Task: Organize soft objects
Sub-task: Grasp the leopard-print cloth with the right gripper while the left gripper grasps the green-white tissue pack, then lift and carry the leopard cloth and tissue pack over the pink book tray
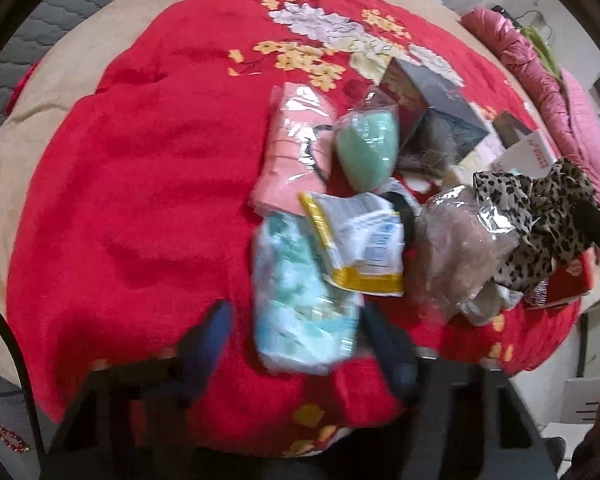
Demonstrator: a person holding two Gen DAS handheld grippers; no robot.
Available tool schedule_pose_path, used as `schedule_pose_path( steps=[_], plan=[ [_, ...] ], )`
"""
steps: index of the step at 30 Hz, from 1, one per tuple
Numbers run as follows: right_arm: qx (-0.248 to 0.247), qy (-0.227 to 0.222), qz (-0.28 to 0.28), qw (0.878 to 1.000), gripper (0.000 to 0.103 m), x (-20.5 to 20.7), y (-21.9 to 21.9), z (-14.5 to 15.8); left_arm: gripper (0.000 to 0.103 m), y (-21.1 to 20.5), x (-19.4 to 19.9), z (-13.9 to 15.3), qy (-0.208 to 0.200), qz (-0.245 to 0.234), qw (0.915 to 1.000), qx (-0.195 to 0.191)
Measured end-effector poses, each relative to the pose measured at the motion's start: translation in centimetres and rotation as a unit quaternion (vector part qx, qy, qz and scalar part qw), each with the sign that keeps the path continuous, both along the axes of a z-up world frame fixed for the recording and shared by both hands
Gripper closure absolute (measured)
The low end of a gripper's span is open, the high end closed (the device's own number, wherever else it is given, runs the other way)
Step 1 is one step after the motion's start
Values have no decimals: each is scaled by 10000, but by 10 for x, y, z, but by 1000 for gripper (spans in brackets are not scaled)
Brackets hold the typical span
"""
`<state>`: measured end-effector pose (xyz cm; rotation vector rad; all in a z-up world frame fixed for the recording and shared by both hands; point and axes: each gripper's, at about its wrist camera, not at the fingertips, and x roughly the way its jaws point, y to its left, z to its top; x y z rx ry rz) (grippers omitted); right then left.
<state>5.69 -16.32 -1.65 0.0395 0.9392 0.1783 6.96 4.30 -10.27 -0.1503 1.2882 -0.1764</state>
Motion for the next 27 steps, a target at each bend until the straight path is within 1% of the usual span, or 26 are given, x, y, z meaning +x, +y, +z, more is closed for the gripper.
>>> schedule_pose_path(
  steps=[1,3,4,9,14,17,19,24,27],
  plan=[
    [-7,-43,-36,10000,93,0,-3,3,52,-1,0,1,5,-32,10000,-20],
    [44,-74,-87,9999,93,0,-8,7,55,-4,0,2,-1,-88,10000,-7],
    [68,-97,-112,9999,93,-1,-11,9,57,-2,-1,3,-21,-76,9999,-83],
    [143,-214,-219,9994,93,-3,-22,18,61,10,-5,14,-87,77,9990,-436],
    [193,-310,-252,9990,94,-4,-27,24,65,14,-12,33,-284,92,9984,-472],
    [282,-343,-277,9986,94,-4,-31,26,66,12,-15,46,-420,49,9985,-336],
    [267,-345,-302,9986,94,-4,-32,26,67,13,-14,44,-398,42,9987,-300],
    [321,-345,-281,9985,94,-6,-32,25,67,17,-13,25,-135,-31,9996,-226],
    [336,-350,-289,9984,94,-7,-32,25,67,21,-13,18,-7,51,9992,-405]
  ],
)
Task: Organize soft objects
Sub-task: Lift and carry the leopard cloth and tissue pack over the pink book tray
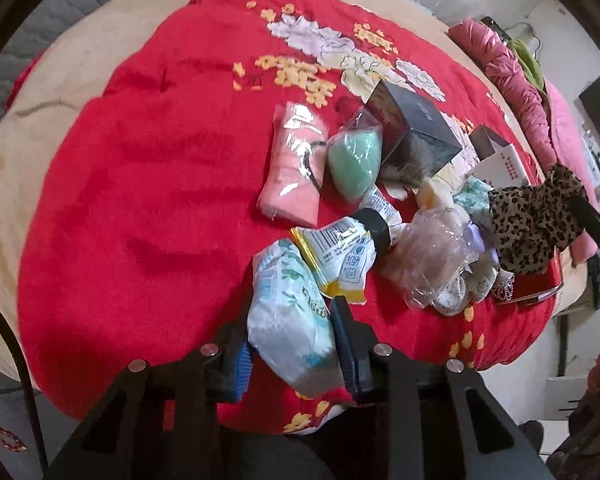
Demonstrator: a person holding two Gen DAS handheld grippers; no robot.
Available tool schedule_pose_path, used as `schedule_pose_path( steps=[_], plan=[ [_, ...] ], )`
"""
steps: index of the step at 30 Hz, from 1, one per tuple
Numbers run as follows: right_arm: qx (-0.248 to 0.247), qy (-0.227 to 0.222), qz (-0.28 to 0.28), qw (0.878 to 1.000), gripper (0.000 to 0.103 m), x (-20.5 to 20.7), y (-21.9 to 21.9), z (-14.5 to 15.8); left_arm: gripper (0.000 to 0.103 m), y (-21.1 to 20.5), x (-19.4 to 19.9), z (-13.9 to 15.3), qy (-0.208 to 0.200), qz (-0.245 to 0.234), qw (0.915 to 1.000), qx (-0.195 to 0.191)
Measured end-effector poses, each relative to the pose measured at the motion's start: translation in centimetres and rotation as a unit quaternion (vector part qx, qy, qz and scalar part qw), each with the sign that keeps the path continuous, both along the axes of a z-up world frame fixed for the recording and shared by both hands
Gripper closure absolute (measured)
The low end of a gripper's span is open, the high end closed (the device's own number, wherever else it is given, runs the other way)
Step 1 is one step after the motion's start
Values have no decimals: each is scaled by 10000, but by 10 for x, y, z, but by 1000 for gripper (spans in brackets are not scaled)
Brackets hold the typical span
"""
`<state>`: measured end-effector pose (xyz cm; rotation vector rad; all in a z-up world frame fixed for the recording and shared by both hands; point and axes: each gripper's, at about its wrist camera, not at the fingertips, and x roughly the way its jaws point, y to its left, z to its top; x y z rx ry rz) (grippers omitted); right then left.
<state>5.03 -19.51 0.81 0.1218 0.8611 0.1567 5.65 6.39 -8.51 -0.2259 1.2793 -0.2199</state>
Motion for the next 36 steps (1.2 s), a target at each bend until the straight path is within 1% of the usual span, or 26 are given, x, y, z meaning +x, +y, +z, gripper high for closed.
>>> schedule_pose_path(
  steps=[5,6,8,11,14,16,20,24,28,32,36],
  plan=[
    [74,35,-20,10000,94,1,0,-2,67,2,8,-14,221,174,9995,-175],
    [84,41,-25,10000,94,1,-1,-2,75,2,9,-16,223,194,9993,-250],
    [59,22,-30,10000,94,1,-1,-1,77,3,11,-15,213,221,9990,-320],
    [-33,-72,-52,10000,95,-1,-1,3,79,5,8,-4,44,204,9990,-385],
    [-52,-216,-29,9997,96,-4,-2,10,80,4,5,17,-241,207,9991,-273],
    [-115,-297,-52,9995,96,-7,-4,16,80,-2,1,36,-449,99,9985,-307],
    [-17,-437,-176,9989,96,-12,-18,27,80,-29,-1,76,-835,-245,9962,-58],
    [52,-562,-402,9976,96,-20,-39,40,80,-59,3,107,-1094,-551,9924,-126],
    [60,-725,-705,9949,96,-32,-68,53,80,-99,12,128,-1205,-853,9885,-327],
    [95,-823,-1079,9907,96,-44,-104,61,80,-144,14,144,-1399,-1206,9823,-328],
    [192,-834,-1525,9846,96,-58,-143,62,80,-191,17,151,-1426,-1535,9772,-343]
  ],
)
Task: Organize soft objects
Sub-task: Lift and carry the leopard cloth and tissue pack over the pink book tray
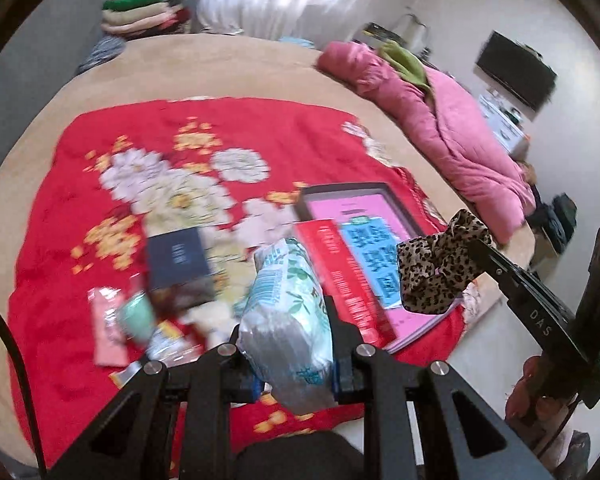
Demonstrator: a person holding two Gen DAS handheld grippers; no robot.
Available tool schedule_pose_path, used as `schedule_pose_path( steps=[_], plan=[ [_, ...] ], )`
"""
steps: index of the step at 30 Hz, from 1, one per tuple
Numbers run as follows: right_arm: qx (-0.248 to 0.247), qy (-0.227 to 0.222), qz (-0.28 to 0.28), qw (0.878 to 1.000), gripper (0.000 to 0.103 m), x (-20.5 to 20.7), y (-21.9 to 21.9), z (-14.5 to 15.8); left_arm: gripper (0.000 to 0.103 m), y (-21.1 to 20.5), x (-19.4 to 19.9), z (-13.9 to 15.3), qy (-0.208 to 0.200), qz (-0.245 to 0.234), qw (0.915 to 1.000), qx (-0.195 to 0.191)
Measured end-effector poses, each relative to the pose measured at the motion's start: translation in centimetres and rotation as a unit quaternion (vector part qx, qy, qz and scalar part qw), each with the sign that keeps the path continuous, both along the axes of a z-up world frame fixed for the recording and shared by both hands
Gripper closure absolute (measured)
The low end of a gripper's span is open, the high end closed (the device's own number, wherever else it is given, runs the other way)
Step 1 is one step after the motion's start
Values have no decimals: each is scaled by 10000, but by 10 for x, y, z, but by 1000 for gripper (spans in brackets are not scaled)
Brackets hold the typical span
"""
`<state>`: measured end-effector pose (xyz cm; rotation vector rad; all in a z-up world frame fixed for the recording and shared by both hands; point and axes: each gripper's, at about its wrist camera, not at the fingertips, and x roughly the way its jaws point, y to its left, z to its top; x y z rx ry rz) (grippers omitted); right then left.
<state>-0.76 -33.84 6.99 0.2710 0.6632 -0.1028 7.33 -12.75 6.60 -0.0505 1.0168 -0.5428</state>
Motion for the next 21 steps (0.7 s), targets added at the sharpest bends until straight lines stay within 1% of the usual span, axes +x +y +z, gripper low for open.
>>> schedule_pose_path(
  steps=[5,9,12,15,16,21],
  plan=[
    [222,78,-415,9989,96,-14,-44,-7,80,-52,0,-1,-20,-372,9993,90],
    [90,267,-691,9972,96,-21,-69,-15,80,-91,0,-9,-23,-666,9976,207],
    [22,286,-796,9964,96,-25,-83,-20,80,-119,4,-19,70,-850,9958,334],
    [102,264,-826,9962,96,-25,-93,-24,79,-148,5,-30,162,-1098,9930,394],
    [115,266,-823,9962,96,-25,-96,-25,79,-159,5,-37,215,-1203,9915,439],
    [237,319,-779,9962,96,-21,-110,-37,79,-197,7,-65,456,-1405,9870,634]
  ],
)
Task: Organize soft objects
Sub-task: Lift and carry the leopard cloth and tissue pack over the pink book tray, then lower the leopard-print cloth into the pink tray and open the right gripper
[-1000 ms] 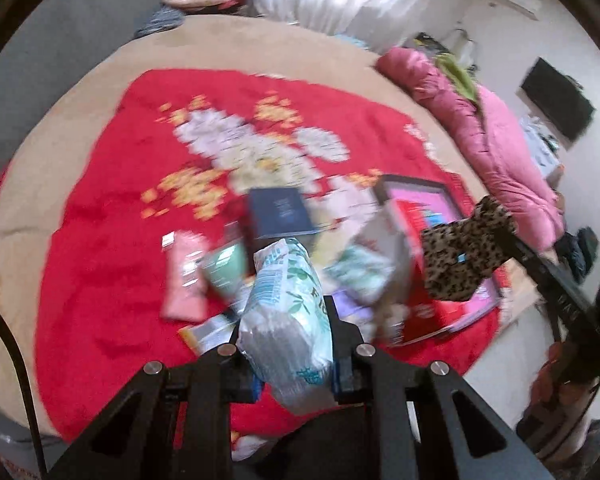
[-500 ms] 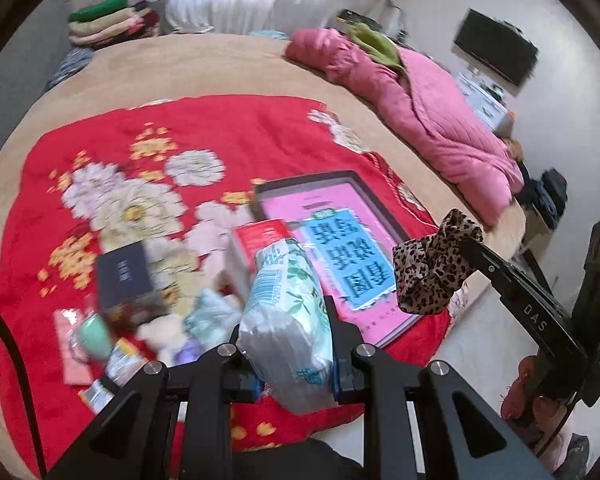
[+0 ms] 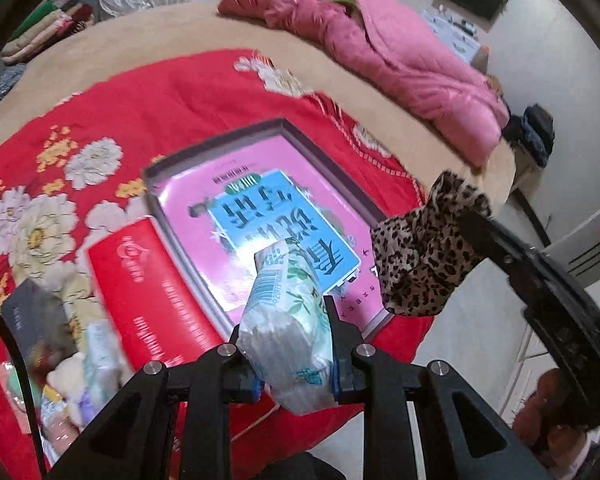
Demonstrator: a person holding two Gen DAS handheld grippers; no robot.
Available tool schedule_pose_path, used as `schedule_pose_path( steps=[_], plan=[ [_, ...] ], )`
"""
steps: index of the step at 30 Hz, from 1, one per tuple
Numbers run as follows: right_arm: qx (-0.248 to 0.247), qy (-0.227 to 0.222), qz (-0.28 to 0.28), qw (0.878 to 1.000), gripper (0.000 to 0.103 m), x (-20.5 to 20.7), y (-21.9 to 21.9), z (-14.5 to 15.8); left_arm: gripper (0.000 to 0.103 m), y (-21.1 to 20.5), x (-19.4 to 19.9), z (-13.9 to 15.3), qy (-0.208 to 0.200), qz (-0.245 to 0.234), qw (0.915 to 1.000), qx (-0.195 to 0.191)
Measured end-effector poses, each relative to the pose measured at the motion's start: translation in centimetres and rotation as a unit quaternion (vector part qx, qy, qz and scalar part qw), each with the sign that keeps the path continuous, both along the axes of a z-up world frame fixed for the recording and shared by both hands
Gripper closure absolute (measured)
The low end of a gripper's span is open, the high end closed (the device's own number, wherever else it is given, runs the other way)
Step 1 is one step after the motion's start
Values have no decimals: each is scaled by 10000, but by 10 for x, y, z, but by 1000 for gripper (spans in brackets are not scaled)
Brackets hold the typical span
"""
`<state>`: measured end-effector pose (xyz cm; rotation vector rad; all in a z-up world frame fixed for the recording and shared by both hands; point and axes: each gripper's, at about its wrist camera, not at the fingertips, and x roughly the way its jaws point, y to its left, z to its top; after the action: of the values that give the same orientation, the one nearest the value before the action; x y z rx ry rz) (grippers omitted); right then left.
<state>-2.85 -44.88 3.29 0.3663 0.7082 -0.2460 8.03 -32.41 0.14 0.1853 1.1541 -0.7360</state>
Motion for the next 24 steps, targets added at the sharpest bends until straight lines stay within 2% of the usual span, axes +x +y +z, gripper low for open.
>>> schedule_pose_path(
  steps=[6,12,18,21,24],
  plan=[
    [-57,218,132,9997,96,10,-5,-18,79,-29,0,-31,110,-238,9991,347],
    [330,398,263,9983,96,25,-14,-50,79,-41,6,-52,314,-305,9975,554],
    [-89,973,114,9952,95,30,-17,-77,79,-49,7,-66,462,-383,9962,630],
    [-122,1140,61,9934,95,29,-22,-86,79,-53,6,-70,482,-425,9955,691],
    [-83,1323,24,9912,90,31,-29,-98,79,-55,7,-76,545,-436,9946,769]
  ],
)
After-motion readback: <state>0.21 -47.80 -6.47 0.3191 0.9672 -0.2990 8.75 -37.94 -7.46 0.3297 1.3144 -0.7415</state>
